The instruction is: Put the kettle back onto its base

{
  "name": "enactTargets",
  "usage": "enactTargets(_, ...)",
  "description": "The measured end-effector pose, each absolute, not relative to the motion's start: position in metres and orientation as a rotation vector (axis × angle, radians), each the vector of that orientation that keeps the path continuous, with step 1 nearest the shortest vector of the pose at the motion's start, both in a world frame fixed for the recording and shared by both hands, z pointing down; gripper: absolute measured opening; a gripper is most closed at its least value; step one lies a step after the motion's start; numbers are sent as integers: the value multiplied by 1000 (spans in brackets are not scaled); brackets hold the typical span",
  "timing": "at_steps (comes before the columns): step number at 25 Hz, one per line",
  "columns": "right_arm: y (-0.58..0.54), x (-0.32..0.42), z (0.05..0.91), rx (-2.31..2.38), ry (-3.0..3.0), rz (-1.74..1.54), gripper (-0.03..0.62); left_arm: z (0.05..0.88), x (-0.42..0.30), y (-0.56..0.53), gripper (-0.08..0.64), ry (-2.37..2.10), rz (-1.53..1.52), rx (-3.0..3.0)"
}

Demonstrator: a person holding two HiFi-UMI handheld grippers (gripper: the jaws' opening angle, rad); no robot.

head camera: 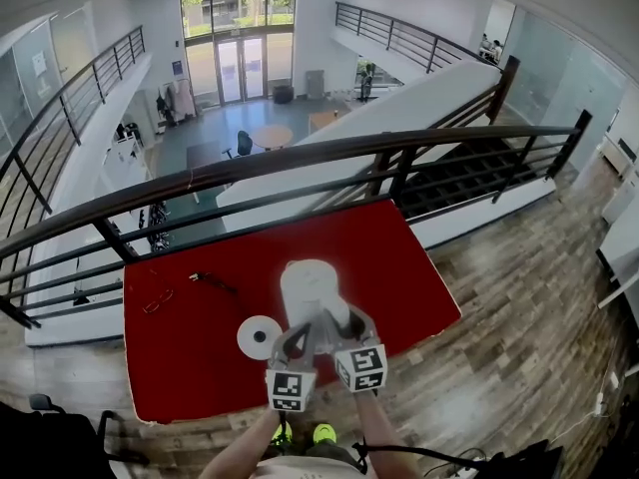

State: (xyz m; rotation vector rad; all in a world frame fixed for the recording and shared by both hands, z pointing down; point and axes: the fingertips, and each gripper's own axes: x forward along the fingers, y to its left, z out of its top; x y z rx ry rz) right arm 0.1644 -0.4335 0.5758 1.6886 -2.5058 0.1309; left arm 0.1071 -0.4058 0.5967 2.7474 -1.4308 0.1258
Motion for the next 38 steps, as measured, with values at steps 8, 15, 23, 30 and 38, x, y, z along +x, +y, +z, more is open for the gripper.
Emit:
enactTargets(8,-448,99,564,1568,-2611,113,135,599,44,-410,8,-1579,150,2655)
enactTargets(15,-457,46,564,1463,-2680,106,135,601,-13,-414,8,-1693,140,2548)
enactTargets(23,-458,-12,577,1343,-2715,109,135,609,-70,-411,8,-1784,161,2483)
enactTargets(30,-458,-28,585,1315,-2720,93,135,614,-92,-407,8,-1800,159,2457)
enactTargets(38,-467,-26,594,1349,-2713,93,135,624,-98,-405,6,-1788,173,2447)
